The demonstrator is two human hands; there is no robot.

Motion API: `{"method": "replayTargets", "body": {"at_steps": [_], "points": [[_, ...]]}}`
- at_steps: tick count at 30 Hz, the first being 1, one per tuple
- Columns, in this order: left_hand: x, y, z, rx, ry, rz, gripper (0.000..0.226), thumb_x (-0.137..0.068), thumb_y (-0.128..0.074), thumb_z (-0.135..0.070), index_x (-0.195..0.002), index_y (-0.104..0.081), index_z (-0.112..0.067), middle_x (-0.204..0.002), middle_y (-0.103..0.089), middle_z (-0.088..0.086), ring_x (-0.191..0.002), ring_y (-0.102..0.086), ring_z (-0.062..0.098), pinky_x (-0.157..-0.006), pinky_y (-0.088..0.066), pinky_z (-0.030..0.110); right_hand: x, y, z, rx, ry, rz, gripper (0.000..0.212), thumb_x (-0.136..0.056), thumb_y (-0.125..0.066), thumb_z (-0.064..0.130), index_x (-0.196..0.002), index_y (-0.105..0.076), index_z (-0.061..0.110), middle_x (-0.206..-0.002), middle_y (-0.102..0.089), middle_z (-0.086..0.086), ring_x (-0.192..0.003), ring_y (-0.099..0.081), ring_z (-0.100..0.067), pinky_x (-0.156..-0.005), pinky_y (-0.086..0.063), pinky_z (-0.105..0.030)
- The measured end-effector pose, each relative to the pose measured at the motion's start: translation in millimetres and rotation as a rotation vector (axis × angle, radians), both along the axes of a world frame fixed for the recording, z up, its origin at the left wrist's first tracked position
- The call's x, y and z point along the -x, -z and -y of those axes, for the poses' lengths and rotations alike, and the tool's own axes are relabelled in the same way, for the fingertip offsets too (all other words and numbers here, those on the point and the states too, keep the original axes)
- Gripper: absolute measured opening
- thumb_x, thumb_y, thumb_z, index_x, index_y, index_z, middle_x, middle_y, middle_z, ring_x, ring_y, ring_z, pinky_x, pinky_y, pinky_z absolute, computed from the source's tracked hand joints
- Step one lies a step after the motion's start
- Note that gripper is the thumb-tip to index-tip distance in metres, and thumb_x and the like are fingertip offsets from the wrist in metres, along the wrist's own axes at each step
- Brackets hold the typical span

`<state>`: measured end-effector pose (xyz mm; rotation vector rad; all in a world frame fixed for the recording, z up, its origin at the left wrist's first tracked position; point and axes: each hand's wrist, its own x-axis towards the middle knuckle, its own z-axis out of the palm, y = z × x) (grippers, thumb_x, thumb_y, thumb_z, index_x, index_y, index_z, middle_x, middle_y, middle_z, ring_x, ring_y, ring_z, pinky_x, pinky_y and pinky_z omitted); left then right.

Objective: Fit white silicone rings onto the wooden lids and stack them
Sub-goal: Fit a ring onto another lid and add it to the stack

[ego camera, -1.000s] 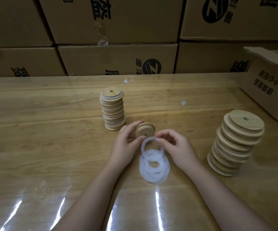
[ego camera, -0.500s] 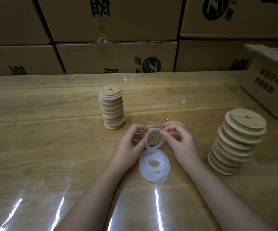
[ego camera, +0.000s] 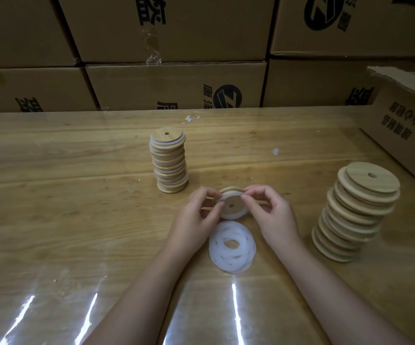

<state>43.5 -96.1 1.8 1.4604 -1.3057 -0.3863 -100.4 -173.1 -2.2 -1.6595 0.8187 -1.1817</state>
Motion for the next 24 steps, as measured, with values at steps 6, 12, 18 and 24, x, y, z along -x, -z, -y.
{"method": "replayTargets", "body": {"at_steps": [6, 12, 18, 24], "points": [[0.6, -1.7, -1.2, 0.019, -0.03, -0.01, 0.018, -0.089, -0.062, -0.014, -0.085, -0.055, -0.03, -0.082, -0.063, -0.015, -0.075, -0.061, -0.005, -0.065, -0.044, 0.009, -0.5, -1.2, -2.7, 0.128, 0.037, -0.011, 0.024, -0.083, -0.066, 0.004, -0.077, -0.062, 0.027, -0.093, -0.065, 0.008, -0.093, -0.061, -0.002, -0.073, -0.048, -0.011], [0.0, -1.8, -1.2, 0.044, -0.03, 0.03, 0.001, -0.089, -0.061, -0.014, -0.09, -0.062, -0.014, -0.082, -0.064, -0.014, -0.075, -0.059, -0.008, -0.067, -0.042, 0.006, 0.2, -2.3, -3.7, 0.124, 0.066, -0.027, 0.017, -0.084, -0.065, 0.008, -0.079, -0.063, 0.024, -0.091, -0.066, 0.009, -0.09, -0.062, -0.003, -0.073, -0.049, -0.014], [-0.5, -1.8, -0.8, 0.036, -0.041, 0.025, 0.002, -0.089, -0.061, -0.014, -0.09, -0.062, -0.016, -0.083, -0.065, -0.014, -0.076, -0.06, -0.006, -0.067, -0.043, 0.007, 0.6, -2.7, -2.8, 0.077, 0.065, -0.031, 0.009, -0.085, -0.064, 0.008, -0.082, -0.065, 0.017, -0.091, -0.066, 0.004, -0.089, -0.062, -0.003, -0.072, -0.048, -0.012], [-0.8, -2.3, -1.1, 0.035, -0.056, 0.034, 0.004, -0.089, -0.062, -0.014, -0.089, -0.062, -0.018, -0.083, -0.064, -0.014, -0.077, -0.06, -0.007, -0.066, -0.043, 0.007, 1.0, -2.8, -2.8, 0.051, 0.059, -0.041, 0.006, -0.085, -0.064, 0.008, -0.084, -0.067, 0.013, -0.092, -0.067, 0.002, -0.089, -0.063, -0.004, -0.073, -0.049, -0.013]]}}
